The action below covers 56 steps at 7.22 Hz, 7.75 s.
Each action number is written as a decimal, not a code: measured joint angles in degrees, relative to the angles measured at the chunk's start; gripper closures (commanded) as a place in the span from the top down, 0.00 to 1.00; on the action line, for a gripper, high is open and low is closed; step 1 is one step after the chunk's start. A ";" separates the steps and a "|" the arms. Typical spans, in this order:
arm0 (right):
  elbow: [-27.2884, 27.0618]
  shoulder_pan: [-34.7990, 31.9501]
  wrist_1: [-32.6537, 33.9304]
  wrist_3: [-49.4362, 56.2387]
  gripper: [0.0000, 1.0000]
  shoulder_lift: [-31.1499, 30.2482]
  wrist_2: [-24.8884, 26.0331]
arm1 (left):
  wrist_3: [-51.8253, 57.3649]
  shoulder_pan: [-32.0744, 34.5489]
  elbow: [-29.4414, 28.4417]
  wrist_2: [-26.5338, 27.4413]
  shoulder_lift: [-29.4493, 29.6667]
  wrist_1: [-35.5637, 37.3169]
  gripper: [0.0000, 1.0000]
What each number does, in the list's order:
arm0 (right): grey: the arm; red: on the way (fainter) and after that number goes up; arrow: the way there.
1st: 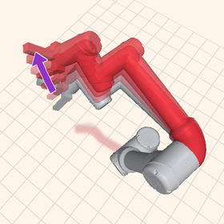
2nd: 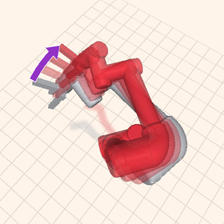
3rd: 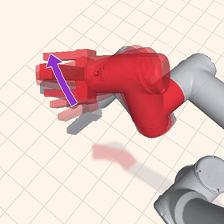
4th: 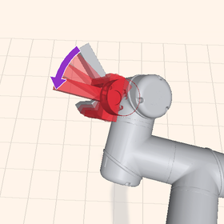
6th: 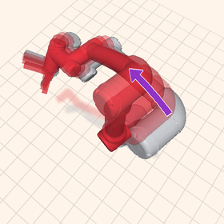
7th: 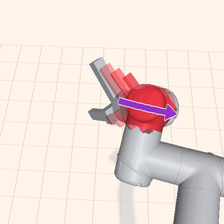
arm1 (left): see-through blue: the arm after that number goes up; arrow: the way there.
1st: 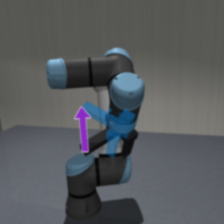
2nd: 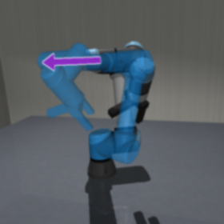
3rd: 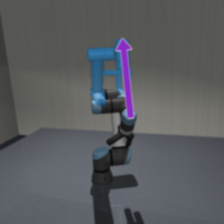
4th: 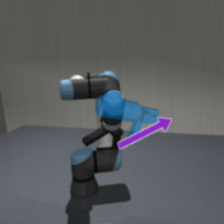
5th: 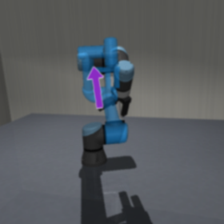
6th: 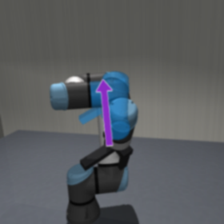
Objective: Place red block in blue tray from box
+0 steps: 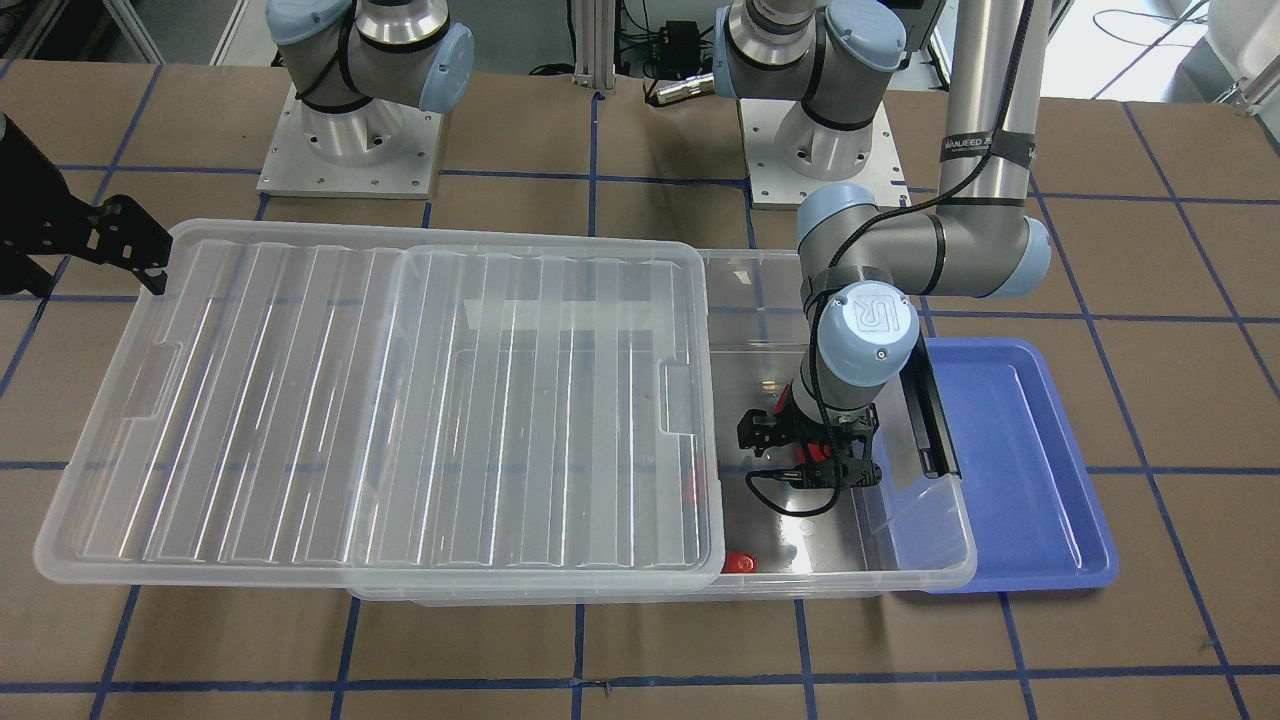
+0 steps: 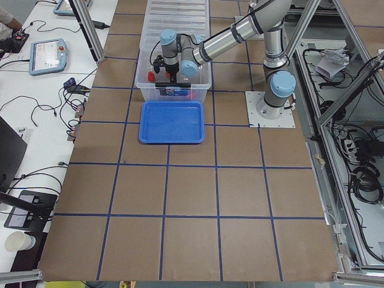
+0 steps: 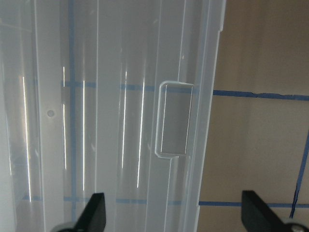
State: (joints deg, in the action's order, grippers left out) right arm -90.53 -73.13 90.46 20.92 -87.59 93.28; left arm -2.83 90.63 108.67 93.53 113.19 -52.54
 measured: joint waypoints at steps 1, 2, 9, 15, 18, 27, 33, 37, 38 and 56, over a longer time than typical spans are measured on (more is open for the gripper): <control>0.00 0.00 0.01 0.00 1.00 0.00 -0.02 | 0.30 -0.12 0.15 0.40 0.38 0.28 1.00; 0.00 0.00 0.04 0.00 1.00 -0.02 -0.05 | 0.40 -0.15 0.22 1.20 0.54 0.38 1.00; 0.01 0.00 -0.71 -0.08 1.00 -0.02 -0.02 | -0.35 -0.08 -1.39 1.61 -0.20 0.22 0.00; 0.00 0.00 -0.89 -0.16 1.00 -0.03 -0.03 | -0.31 0.44 -8.84 0.33 -7.49 -15.13 0.00; 0.06 0.08 -0.92 -0.04 1.00 -0.02 -0.06 | 1.39 -2.50 -14.32 -0.48 -11.90 -24.29 0.00; -0.07 9.77 5.66 2.52 1.00 3.40 0.71 | 37.56 -24.67 -7.00 -2.81 -4.04 -10.52 0.28; -2.76 11.78 11.10 4.07 1.00 10.48 -0.14 | 37.39 -24.34 -8.85 -1.73 -4.22 -14.60 1.00; -3.14 8.39 11.14 3.80 1.00 10.45 -0.14 | 18.59 -9.94 -23.80 -1.68 -13.22 -39.86 1.00; -3.21 8.01 11.12 3.83 1.00 10.60 -0.19 | 13.92 -6.12 -24.80 -1.57 -14.87 -40.81 1.00; -3.72 -13.41 11.07 -21.20 1.00 10.77 -0.53 | 5.56 -1.35 -24.09 -1.62 -24.26 -39.64 1.00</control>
State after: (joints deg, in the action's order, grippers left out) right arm -94.25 -86.53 101.53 -0.28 -76.82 92.75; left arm 2.73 89.28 84.58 91.90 88.93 -92.19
